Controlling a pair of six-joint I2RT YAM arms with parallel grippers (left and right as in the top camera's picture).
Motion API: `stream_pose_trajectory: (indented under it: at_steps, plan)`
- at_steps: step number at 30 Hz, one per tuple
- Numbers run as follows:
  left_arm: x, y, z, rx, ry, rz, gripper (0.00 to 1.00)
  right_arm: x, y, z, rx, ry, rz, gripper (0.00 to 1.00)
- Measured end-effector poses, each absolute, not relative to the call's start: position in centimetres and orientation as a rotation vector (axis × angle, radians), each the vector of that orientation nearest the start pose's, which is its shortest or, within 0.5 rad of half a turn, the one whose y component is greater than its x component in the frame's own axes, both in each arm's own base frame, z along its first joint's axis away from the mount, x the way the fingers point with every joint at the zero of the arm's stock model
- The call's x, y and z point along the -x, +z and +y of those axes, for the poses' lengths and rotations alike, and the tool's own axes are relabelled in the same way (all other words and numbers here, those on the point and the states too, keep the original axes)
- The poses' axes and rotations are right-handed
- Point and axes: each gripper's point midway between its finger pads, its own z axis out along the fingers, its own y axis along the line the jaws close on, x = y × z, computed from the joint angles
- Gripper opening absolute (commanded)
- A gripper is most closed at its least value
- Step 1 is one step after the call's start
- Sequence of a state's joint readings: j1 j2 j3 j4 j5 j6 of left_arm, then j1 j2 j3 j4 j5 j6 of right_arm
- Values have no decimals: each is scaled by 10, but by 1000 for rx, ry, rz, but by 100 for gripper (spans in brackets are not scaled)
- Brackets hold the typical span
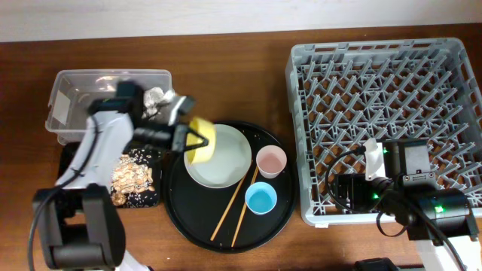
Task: Sort waste into correct bins and load items into the dishwasher rack
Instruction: 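Carry the yellow bowl back and set it onto the white plate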
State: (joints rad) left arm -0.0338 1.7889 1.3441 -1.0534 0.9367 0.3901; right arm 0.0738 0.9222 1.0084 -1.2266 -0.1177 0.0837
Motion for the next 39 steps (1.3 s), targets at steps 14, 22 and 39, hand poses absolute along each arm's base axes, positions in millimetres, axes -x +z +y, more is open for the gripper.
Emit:
stream_pose_trajectory:
  at_steps: [14, 22, 39]
  plan:
    - [-330, 95, -203, -788, -263, 2800, 0, -199, 182, 35, 21, 206, 2715, 99]
    - [-329, 51, -194, -770, -92, 2908, 1, -195, 180, 35, 21, 205, 2734, 99]
    - [-319, 109, -204, -760, -205, 2926, 44, -195, 180, 35, 20, 205, 2736, 99]
